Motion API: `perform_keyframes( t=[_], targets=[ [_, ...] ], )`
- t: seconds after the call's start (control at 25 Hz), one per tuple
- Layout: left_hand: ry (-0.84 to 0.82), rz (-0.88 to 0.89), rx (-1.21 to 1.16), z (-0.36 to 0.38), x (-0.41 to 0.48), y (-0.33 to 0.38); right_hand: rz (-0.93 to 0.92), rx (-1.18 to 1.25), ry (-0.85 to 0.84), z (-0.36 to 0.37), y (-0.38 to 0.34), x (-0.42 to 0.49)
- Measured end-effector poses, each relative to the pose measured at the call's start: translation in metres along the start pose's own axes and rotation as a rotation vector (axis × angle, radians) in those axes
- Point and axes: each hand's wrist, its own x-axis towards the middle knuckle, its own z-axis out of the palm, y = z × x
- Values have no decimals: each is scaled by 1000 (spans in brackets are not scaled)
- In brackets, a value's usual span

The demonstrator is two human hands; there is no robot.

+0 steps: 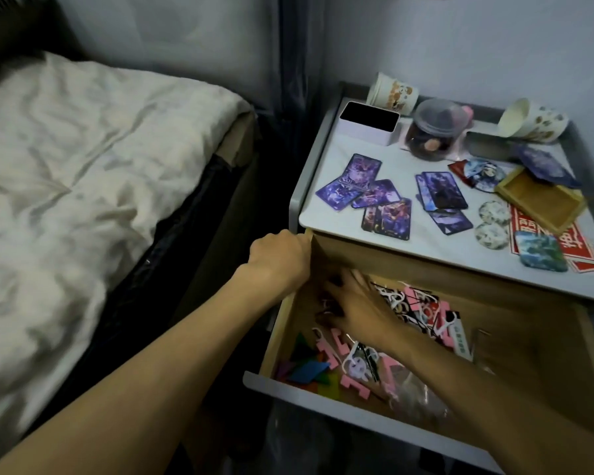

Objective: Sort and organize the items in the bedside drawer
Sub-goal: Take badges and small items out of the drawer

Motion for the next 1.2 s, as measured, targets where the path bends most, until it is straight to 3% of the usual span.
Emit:
perform_keyframes(
  t=[0.48,0.72,1.2],
  targets=[
    [39,10,297,1,-11,19,128,10,-55,-26,42,-77],
    [16,102,401,-4,-14,22,-84,121,-60,-10,-25,-38],
    [-7,123,388,-2,-11,28,11,37,-184,-25,30,-87]
  ],
)
